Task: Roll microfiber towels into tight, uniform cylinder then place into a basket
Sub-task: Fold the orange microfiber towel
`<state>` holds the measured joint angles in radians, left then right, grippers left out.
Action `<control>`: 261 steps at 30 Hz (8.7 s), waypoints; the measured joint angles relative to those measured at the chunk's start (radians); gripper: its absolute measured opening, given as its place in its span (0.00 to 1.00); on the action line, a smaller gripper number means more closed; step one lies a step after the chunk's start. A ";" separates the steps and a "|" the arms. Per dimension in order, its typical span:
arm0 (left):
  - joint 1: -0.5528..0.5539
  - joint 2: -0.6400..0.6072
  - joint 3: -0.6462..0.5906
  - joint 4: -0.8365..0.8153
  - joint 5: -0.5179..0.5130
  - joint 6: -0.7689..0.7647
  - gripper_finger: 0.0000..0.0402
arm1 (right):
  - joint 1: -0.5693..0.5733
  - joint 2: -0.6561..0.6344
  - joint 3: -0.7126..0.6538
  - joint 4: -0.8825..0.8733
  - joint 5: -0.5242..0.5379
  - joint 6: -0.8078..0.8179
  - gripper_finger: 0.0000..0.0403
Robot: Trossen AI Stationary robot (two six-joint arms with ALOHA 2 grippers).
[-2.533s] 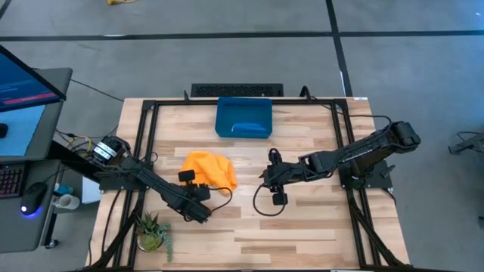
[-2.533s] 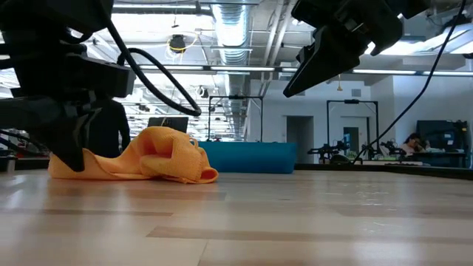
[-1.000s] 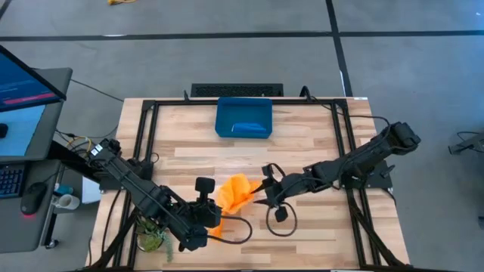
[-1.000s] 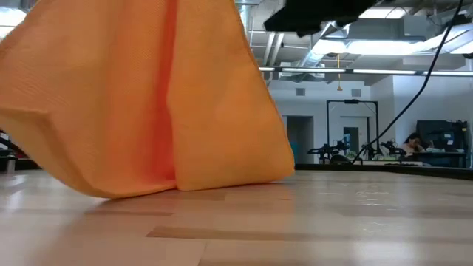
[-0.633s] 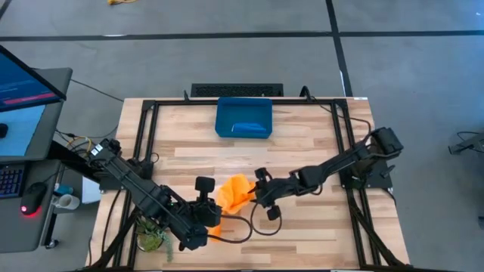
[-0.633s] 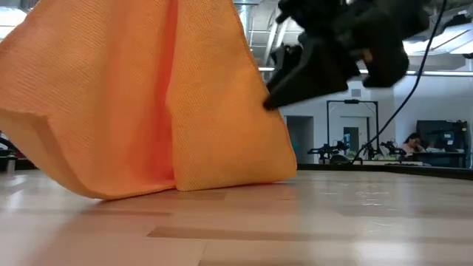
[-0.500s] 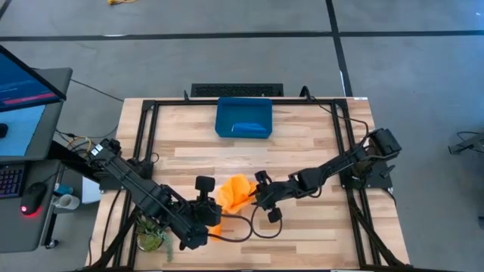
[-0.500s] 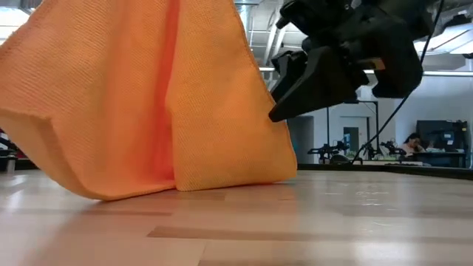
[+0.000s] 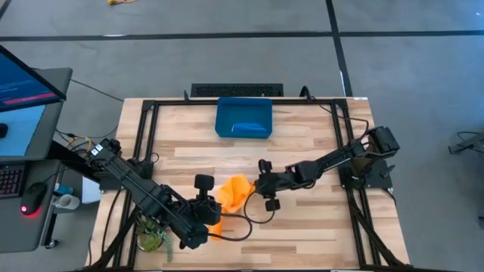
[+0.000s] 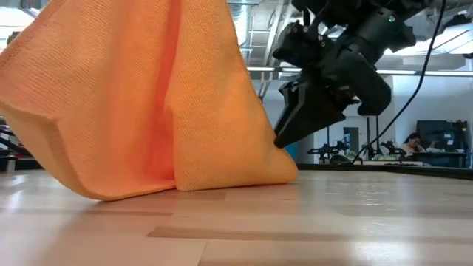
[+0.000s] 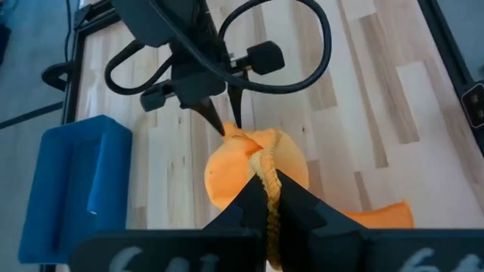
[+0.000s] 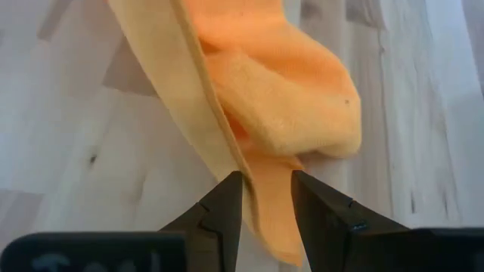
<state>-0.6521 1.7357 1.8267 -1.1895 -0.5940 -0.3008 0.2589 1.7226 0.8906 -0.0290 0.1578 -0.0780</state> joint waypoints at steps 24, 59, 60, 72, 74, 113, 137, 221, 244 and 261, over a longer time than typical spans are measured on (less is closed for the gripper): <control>-0.023 0.000 0.000 -0.042 -0.047 -0.012 0.00 | -0.014 0.102 -0.081 0.148 0.001 0.028 0.31; -0.034 -0.030 0.012 -0.383 -0.179 -0.209 0.00 | 0.190 -0.348 0.278 -0.729 0.080 0.316 0.02; -0.033 -0.042 0.012 -0.383 -0.179 -0.207 0.00 | 0.196 -0.348 0.305 -0.762 0.080 0.328 0.01; 0.132 -0.134 0.013 -0.383 -0.228 -0.100 0.00 | 0.182 -0.347 0.567 -1.104 0.274 0.392 0.01; 0.183 -0.134 0.013 -0.382 -0.219 -0.053 0.00 | 0.163 -0.347 0.591 -1.172 0.338 0.421 0.01; 0.015 -0.131 -0.574 0.295 0.197 -0.497 0.00 | 0.537 0.153 0.469 -0.967 -0.069 0.840 0.02; 0.051 -0.131 -0.574 0.030 0.039 -0.795 0.00 | 0.357 0.152 0.474 -1.056 -0.002 0.535 0.02; 0.147 -0.114 -0.773 0.138 0.076 -0.936 0.00 | 0.049 0.143 0.408 -1.070 -0.042 0.287 0.02; 0.149 -0.114 -0.704 0.127 0.248 -0.914 0.00 | 0.079 0.143 0.447 -1.118 -0.108 0.341 0.02; 0.173 -0.115 -0.769 0.210 0.219 -0.869 0.00 | 0.045 0.143 0.356 -1.051 -0.030 0.364 0.02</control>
<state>-0.4794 1.6211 1.0577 -0.9795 -0.3753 -1.1700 0.3041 1.8660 1.2467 -1.0801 0.1280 0.2860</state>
